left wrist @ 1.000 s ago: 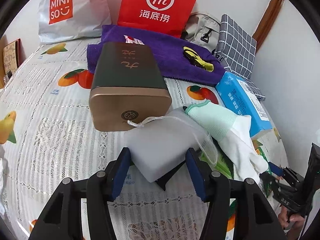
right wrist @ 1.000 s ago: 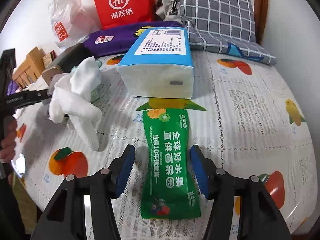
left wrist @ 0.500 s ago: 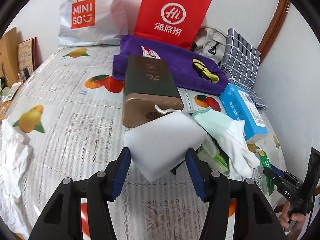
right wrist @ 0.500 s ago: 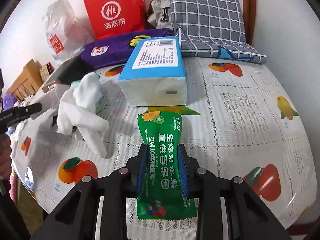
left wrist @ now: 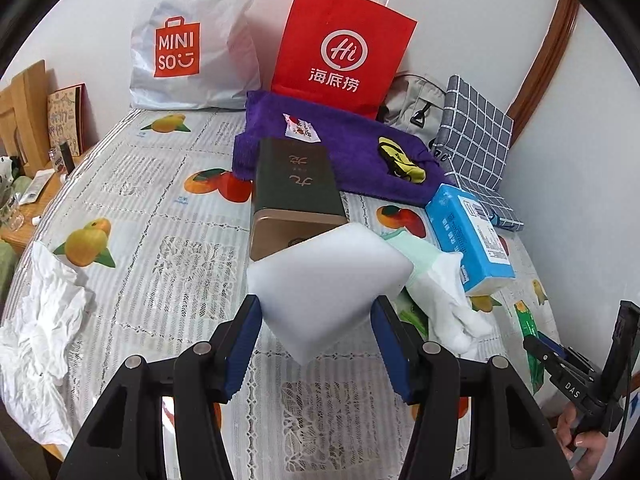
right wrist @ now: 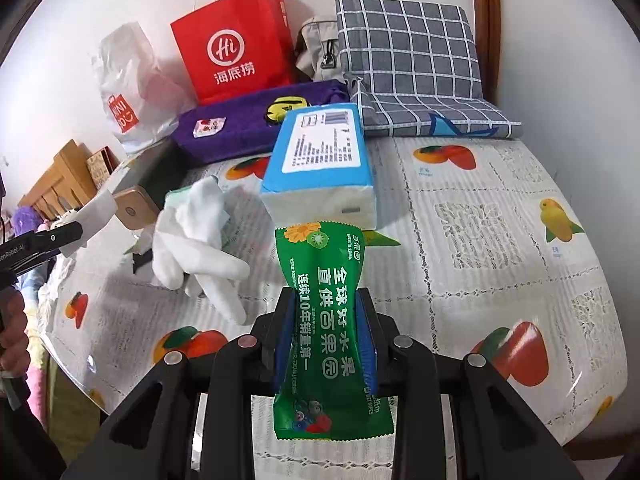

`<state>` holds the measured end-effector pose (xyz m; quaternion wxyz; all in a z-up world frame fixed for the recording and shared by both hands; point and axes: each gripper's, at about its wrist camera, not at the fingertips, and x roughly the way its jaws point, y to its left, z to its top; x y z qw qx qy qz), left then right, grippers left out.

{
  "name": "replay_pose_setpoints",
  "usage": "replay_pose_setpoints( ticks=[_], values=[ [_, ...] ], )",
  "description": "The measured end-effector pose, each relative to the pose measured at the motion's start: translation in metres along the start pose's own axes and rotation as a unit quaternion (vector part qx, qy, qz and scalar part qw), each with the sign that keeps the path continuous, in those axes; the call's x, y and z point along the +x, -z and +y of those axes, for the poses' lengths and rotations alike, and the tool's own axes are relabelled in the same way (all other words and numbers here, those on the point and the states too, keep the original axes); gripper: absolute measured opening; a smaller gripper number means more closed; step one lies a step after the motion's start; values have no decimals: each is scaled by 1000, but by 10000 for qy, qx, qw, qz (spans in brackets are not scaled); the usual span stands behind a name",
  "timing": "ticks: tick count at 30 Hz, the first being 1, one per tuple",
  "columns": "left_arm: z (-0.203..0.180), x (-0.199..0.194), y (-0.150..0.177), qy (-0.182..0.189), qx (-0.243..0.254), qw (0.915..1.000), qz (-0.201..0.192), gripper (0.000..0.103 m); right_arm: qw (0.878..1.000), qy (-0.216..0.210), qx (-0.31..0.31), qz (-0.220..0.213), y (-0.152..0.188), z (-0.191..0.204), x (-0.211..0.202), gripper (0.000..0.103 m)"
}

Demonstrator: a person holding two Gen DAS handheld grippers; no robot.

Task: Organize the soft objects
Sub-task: 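Carry the white sponge and green packet with both grippers to the purple towel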

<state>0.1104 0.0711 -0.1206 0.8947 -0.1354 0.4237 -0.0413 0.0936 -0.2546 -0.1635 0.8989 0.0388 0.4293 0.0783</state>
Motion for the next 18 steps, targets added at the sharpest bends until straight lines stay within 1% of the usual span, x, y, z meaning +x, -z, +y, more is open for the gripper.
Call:
replay_pose_setpoints(
  ticks=[8,12,18],
  values=[
    [-7,-15,-9,3,31,9999,-106,54,9999,-43,-9,-145,-14,4,-15,30],
    [-12,-21,-18,-32,59,9998,-175,55,9997,-75,-13,-217,-26,4,-22,30],
    [-18,-22,-33,-71,66,9998,-196,55,9988,-152,-131,-443,-45,8,-33,30]
  ],
)
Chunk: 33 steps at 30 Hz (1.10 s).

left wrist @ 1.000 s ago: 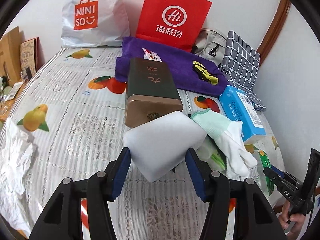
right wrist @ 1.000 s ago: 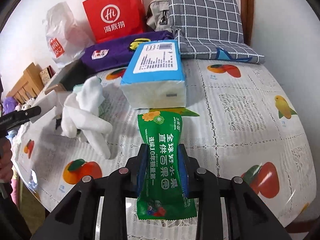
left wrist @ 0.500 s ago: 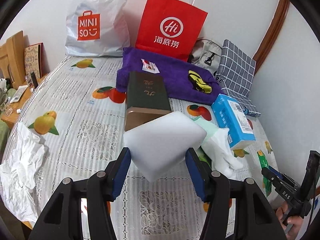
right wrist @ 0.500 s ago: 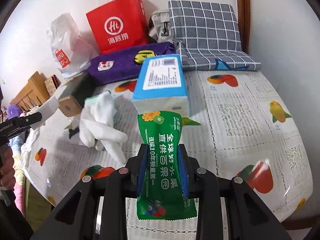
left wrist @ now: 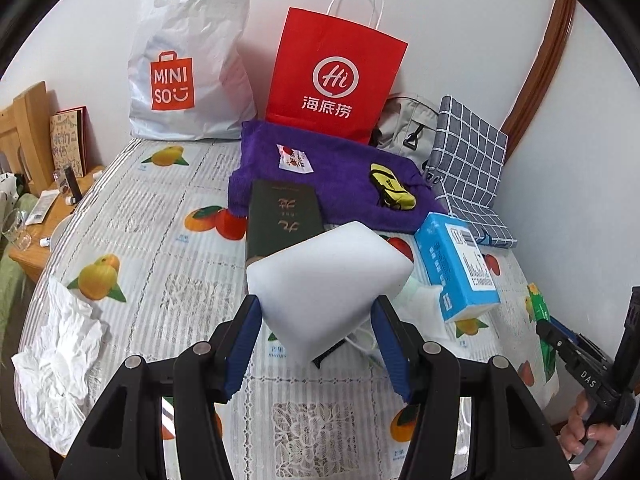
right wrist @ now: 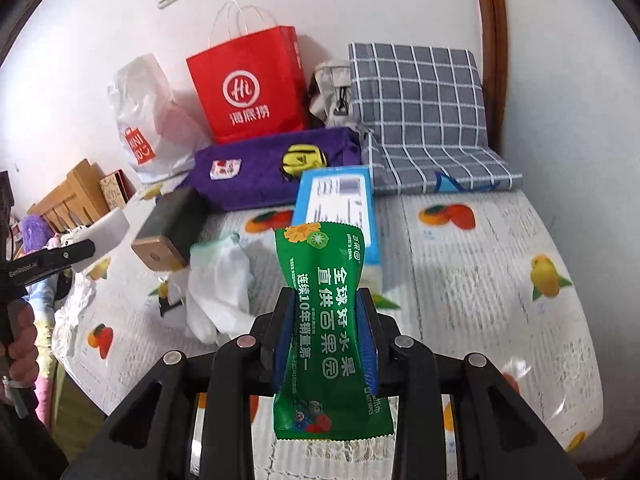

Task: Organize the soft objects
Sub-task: 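Carry the white sponge and green packet with both grippers to the purple towel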

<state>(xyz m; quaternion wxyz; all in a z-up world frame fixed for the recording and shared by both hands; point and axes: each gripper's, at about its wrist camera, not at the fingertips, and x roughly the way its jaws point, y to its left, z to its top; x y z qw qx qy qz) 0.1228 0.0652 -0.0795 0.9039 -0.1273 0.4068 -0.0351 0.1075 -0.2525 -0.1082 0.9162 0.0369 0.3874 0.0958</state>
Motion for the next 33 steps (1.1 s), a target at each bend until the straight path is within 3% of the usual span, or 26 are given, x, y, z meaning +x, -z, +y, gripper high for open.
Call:
replay_pose_setpoints(
  ticks=[33],
  values=[
    [-15,27,-69,-160,110,9997,-131,55,9998,-151,-96,-121,-96,2,36,30]
  ],
)
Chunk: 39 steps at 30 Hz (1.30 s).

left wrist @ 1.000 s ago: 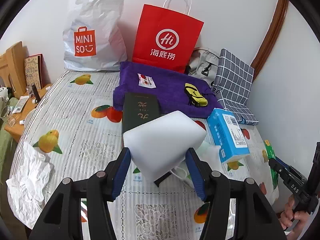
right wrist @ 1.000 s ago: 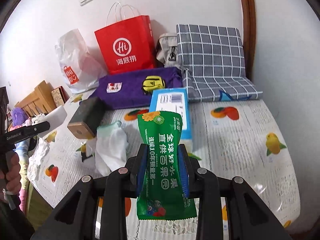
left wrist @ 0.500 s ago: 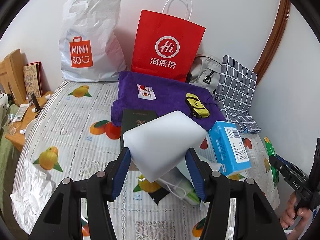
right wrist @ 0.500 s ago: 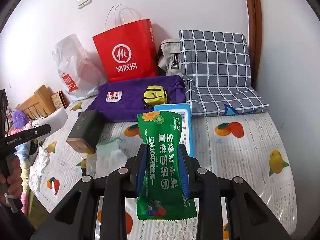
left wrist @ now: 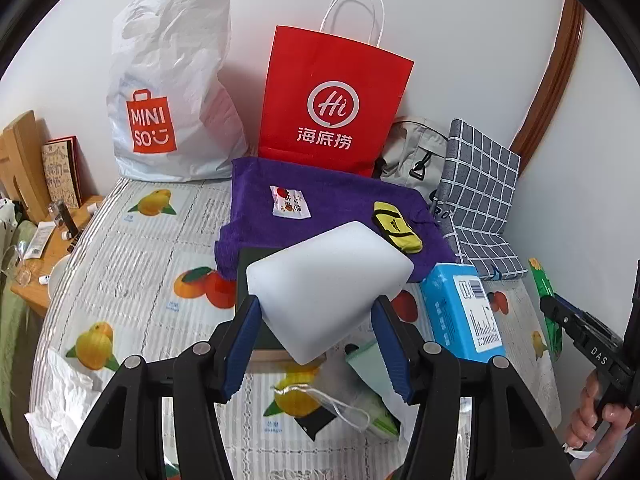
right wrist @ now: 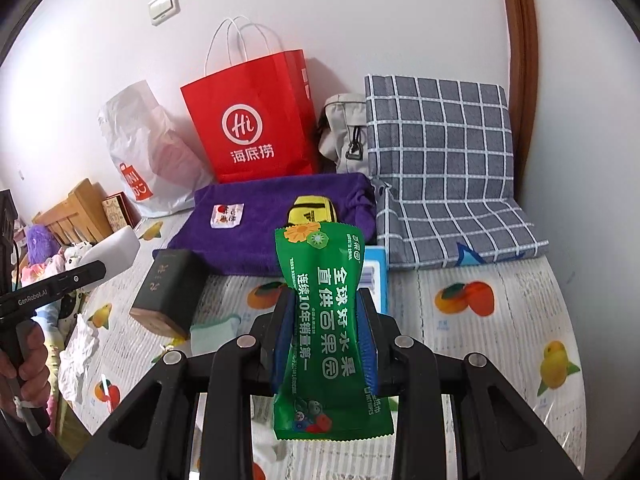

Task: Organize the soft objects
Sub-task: 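Carry the white sponge and green packet with both grippers to the purple towel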

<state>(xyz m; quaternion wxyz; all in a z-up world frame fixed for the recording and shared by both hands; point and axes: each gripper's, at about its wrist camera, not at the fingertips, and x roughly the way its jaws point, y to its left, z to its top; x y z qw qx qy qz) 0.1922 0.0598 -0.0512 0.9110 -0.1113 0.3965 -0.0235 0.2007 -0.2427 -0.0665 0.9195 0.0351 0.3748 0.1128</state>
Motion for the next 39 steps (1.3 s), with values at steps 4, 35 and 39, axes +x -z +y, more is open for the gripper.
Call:
replay_pose_setpoints(
  ticks=[4,35,39],
  values=[
    [1,6,-8,-12,5,10000,-10,55,10000,-35,-38,-27,-11,3,8,31],
    [2,80,-78,-196,104,9997,52,55,9998,-162,-76,63,-79,8,94,30],
    [3,94,-86,-189,101,9997,99,55,9997,-208,-59,80,-91,7,108,30]
  ],
)
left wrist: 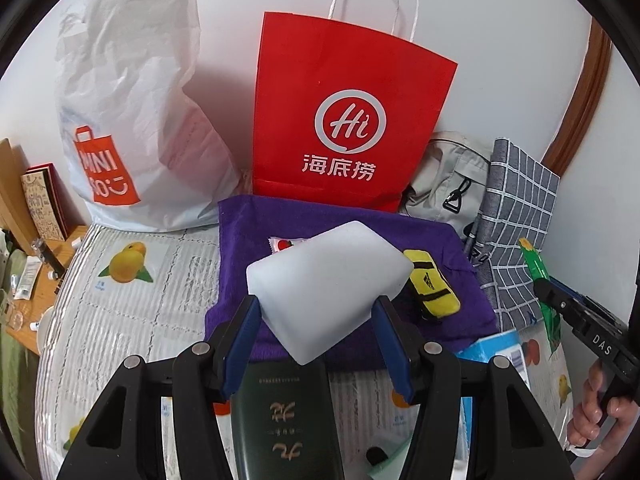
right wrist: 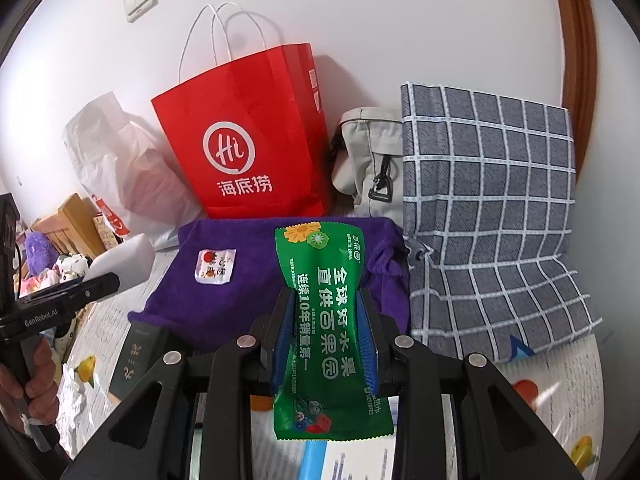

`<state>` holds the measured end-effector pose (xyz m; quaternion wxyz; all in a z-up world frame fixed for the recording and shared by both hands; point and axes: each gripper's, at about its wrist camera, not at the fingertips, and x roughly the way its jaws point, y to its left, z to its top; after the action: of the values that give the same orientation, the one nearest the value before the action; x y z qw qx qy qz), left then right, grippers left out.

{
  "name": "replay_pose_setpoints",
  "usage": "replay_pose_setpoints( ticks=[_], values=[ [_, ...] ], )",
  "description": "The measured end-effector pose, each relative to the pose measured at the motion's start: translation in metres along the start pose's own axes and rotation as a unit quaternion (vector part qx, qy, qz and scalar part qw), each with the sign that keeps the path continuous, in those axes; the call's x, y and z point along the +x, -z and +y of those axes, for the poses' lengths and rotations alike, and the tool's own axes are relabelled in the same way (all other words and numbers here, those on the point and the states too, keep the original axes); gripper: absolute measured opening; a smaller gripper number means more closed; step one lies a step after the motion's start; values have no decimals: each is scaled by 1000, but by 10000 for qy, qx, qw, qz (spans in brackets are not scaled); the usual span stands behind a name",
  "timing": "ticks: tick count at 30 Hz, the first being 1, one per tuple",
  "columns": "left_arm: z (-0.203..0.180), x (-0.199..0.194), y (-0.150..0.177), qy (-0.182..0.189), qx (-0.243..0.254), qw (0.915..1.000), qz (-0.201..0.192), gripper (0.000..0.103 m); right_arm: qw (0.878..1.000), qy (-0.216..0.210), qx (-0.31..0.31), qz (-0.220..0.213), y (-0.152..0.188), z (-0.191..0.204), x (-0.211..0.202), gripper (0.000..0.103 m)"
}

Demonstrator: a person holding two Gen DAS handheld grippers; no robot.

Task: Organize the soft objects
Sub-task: 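Carry the white sponge and green packet with both grippers to the purple towel, then lower the green packet beside the yellow pouch and the sponge onto the towel, open both grippers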

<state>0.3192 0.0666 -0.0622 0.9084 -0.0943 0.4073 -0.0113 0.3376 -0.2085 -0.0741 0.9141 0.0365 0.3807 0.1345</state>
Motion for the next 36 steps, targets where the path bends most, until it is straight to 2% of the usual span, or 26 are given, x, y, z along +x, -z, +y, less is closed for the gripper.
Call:
replay_pose_setpoints(
  ticks=[11,16,21,27,36],
  values=[
    [-1,35,-22,-116,107,9998,143,56,9996,-32,-237,116,-32,5,37,31],
    [5,58,-21,-253,159,9987,425,56,9991,-20,-143,401,-28,-4,64,31],
    [13,74,-13,-147,66,9975,686,56,9972,-241,61,703,-24,-19,86,31],
    [20,86,-6,37,-143,9966,807,56,9940,-382,311,980,-16,-31,109,31],
    [20,102,-4,7,-182,9951,973,57,9911,-430,328,1215,-7,-29,130,33]
  ],
)
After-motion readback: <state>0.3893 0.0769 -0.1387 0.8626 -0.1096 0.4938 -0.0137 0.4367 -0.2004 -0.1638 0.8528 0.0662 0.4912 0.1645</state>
